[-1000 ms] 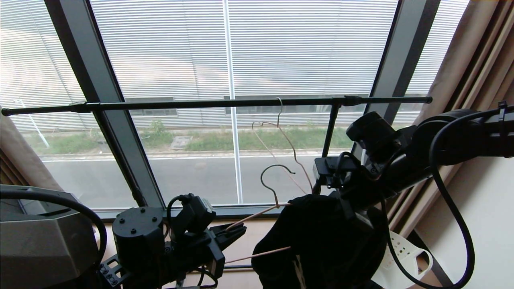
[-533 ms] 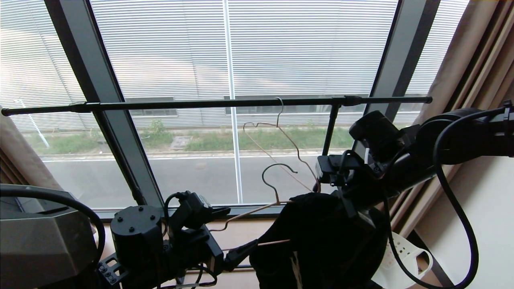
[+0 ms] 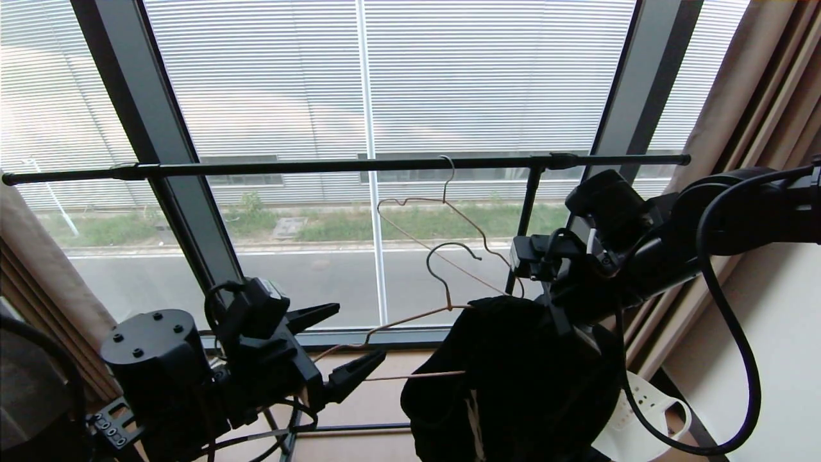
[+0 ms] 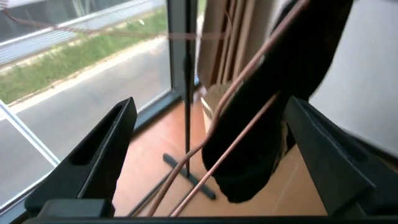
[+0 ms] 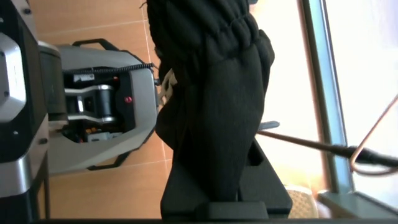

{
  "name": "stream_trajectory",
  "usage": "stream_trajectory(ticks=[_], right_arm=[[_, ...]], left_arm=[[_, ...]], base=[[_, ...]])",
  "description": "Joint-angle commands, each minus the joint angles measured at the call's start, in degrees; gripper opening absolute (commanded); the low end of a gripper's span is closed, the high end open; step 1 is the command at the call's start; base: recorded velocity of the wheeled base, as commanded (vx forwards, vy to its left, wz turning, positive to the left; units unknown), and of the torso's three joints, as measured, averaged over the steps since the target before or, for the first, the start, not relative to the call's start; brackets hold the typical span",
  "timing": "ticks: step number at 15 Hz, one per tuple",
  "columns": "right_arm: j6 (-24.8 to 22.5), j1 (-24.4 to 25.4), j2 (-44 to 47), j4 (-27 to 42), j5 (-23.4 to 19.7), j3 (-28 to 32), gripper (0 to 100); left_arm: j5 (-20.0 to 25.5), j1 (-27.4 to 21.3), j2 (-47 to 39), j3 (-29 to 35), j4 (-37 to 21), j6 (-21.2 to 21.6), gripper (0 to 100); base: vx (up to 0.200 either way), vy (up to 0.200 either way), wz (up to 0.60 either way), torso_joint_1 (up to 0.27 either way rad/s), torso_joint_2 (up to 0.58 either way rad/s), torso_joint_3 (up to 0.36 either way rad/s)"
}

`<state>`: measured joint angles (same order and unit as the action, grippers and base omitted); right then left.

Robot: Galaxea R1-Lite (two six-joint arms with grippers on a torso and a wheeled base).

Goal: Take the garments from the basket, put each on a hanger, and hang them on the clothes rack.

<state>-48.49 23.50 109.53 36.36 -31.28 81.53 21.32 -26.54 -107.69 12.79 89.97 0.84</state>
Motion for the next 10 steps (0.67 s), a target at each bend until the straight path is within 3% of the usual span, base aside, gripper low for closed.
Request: stream_trajectory(ticks=[1, 5, 7, 8, 10], right_arm=[[1.4, -0.5, -1.1, 0.0, 0.0, 0.1, 0], [3.1, -1.3, -2.2, 0.0, -0.1, -0.1, 0], [4.2, -1.9, -2.3, 0.0, -0.3, -0.1, 0], [5.3, -2.1, -2.9, 0.2, -0.9, -0.4, 0], [5.9, -2.2, -4.8, 0.2, -3.7, -1.6, 0]], left_arm=[[-0.1, 3.1, 5.7, -0.6, -1.3, -2.7, 100], [0.1, 7.9, 11.4, -2.6, -8.0, -9.3, 100], [0.2, 7.9, 11.2, -4.6, -8.2, -14.3, 100], [1.1, 7.8, 10.6, -6.5, -8.3, -19.2, 100], [3.6, 7.6, 7.4, -9.5, -8.1, -23.4, 100]], base=[[0.0, 0.0, 0.0, 0.0, 0.0, 0.0], [0.0, 0.0, 0.0, 0.0, 0.0, 0.0], [0.0, 0.0, 0.0, 0.0, 0.0, 0.0], [0.0, 0.0, 0.0, 0.0, 0.0, 0.0], [0.0, 0.0, 0.0, 0.0, 0.0, 0.0]])
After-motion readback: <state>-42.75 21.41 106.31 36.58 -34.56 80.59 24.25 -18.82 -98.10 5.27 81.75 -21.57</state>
